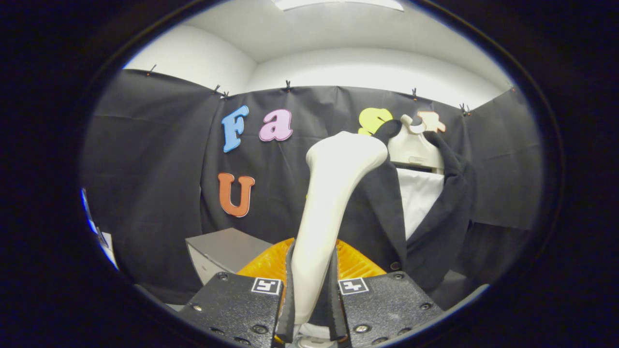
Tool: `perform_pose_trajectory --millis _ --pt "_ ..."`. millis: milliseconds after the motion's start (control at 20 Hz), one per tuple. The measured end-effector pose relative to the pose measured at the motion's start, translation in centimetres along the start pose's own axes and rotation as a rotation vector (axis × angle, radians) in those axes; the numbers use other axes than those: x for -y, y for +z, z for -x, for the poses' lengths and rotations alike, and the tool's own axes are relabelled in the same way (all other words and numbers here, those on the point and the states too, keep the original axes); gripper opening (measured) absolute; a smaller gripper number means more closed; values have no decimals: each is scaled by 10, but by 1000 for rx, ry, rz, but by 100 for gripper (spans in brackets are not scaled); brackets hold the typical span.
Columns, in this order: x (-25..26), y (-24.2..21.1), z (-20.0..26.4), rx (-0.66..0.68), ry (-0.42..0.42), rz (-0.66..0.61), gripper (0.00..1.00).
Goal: Iron the clothes twice with a garment steamer, once on the left side and once on the right side.
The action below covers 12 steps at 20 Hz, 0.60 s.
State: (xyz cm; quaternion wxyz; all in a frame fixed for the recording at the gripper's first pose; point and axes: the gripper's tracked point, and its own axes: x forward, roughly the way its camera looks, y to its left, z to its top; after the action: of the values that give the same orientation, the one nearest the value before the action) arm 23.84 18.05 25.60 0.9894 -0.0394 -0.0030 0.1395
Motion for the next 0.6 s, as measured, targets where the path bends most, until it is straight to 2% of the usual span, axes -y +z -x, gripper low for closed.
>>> perform_pose_trajectory --millis 200,600 --pt "22 -34 -12 -76 -8 -81 30" --pt "34 -106 -5 -174 31 -137 30"
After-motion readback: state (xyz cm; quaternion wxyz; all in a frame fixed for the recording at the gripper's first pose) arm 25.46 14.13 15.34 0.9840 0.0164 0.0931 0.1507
